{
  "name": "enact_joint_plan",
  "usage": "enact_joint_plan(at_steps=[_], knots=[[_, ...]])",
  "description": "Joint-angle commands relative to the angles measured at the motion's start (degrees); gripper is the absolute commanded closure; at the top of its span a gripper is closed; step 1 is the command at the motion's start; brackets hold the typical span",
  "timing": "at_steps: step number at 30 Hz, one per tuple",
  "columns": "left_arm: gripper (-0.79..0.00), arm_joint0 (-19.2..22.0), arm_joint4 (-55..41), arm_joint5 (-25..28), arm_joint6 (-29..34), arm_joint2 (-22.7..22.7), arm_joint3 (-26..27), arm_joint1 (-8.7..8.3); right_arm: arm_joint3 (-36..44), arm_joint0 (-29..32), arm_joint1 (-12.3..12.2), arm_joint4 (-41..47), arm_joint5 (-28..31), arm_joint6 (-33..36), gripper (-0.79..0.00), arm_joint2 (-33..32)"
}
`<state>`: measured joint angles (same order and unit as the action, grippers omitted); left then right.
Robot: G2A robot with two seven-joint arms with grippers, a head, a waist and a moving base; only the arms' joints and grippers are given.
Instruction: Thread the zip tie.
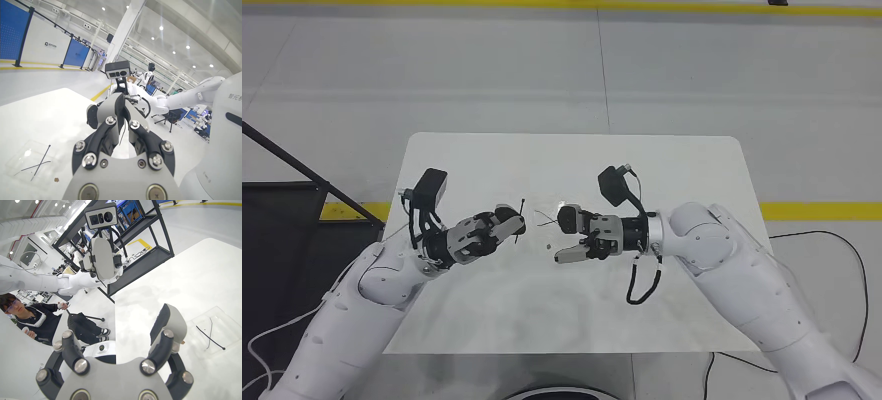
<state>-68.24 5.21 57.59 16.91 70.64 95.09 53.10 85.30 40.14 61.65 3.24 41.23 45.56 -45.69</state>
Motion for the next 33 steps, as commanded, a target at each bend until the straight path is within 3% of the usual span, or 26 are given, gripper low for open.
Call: enact_joint_plan(at_steps=[1,6,9,13,33], knots=[[0.0,-0.22,0.56,-1.56,0.04,-0.2,0.79,0.1,1.11,0.65,0.27,-1.57,-0.82,-1.18,-0.785,0.69],[0.0,-0.35,4.12,-2.55,-2.81,-0.46,1.35,0.77,-0.36,-0.46,1.81,-4.03,-0.21,-4.74,-0.757,3.18],[0.0,-0.34,5.56,-2.19,-4.55,-0.78,0.89,1.19,-1.8,-1.46,2.78,-5.01,0.98,-6.51,-0.563,4.51],[0.0,-0.12,6.89,-1.57,-5.79,-1.13,0.03,1.62,-3.07,-2.12,3.86,-7.64,1.65,-9.39,-0.397,5.64],[0.0,0.52,8.67,-0.92,-8.36,-1.2,-1.8,3.04,-5.12,-2.32,5.85,-9.14,3.1,-11.03,-0.163,5.5]])
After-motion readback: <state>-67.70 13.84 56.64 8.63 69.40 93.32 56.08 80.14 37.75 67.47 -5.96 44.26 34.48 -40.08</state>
